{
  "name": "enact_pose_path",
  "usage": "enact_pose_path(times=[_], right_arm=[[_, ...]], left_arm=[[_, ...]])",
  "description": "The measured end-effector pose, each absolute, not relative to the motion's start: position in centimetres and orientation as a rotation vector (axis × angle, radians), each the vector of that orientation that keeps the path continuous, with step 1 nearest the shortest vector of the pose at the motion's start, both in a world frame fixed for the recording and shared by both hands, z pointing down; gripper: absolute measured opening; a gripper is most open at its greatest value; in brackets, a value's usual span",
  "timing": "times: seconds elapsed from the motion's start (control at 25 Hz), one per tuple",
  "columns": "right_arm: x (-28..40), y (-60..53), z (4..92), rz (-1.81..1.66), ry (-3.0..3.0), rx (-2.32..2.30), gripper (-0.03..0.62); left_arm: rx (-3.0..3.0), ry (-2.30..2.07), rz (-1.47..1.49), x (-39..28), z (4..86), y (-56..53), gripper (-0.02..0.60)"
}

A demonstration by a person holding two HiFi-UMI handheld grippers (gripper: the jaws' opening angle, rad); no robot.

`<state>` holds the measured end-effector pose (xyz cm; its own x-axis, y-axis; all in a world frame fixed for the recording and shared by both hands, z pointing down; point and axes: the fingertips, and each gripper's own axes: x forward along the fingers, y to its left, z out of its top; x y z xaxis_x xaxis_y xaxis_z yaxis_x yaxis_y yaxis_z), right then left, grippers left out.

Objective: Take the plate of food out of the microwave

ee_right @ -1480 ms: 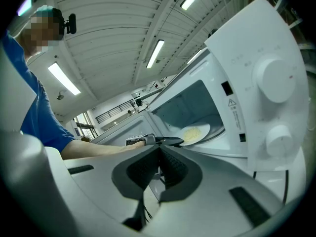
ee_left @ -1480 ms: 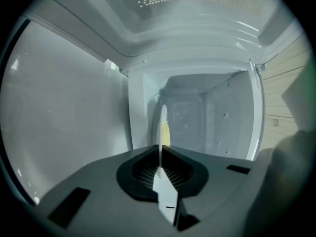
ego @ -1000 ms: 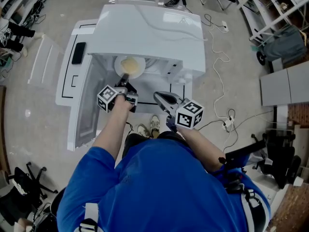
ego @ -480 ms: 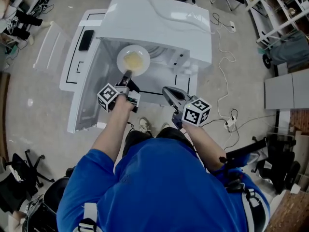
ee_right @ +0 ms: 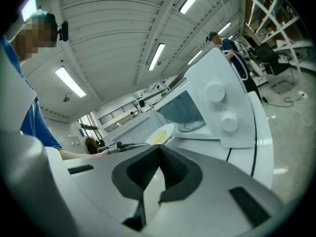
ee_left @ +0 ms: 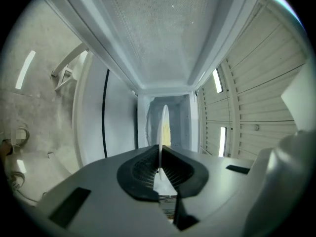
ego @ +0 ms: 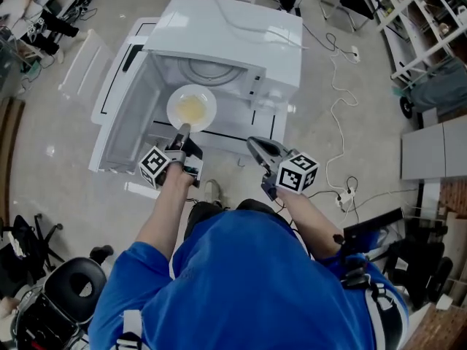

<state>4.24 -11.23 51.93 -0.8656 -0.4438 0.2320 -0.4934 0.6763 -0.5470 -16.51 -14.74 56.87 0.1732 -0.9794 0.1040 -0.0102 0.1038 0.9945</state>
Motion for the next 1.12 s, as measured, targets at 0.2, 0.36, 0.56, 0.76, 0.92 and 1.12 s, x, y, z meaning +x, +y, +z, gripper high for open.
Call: enact_pose_path(times=[0.2,0.36,0.56,0.76,0.92,1.12], right_arm=[[6.7,-9.3,51.5,0.95,-2.822,0.743,-0.003],[8.2,-7.3,51.2,0.949,-2.84,0.692,-0.003],[10.2,-4.7,51.5,0.98,-2.845,0.637,-0.003],[11.6,-2.8,51.6,1.003,-2.842,0.608,-0.003],[12.3,-2.2,51.2,1.03,-2.844,0.635,-0.003],[12.4,-2.4,50.4,1.021,-2.849,0.663,-0.003]], left_arm=[[1.205,-1.143,-1.048,-14.5,55.7,-10.7,0.018],[1.216,-1.147,-1.098,-12.9,54.7,-7.3,0.018],[1.192,-1.186,-1.123,-11.4,54.7,-2.6,0.018],[1.177,-1.212,-1.151,-11.0,53.9,1.3,0.018],[1.18,-1.217,-1.166,-11.4,52.9,3.5,0.018],[1.191,-1.221,-1.156,-12.5,52.5,4.8,0.018]])
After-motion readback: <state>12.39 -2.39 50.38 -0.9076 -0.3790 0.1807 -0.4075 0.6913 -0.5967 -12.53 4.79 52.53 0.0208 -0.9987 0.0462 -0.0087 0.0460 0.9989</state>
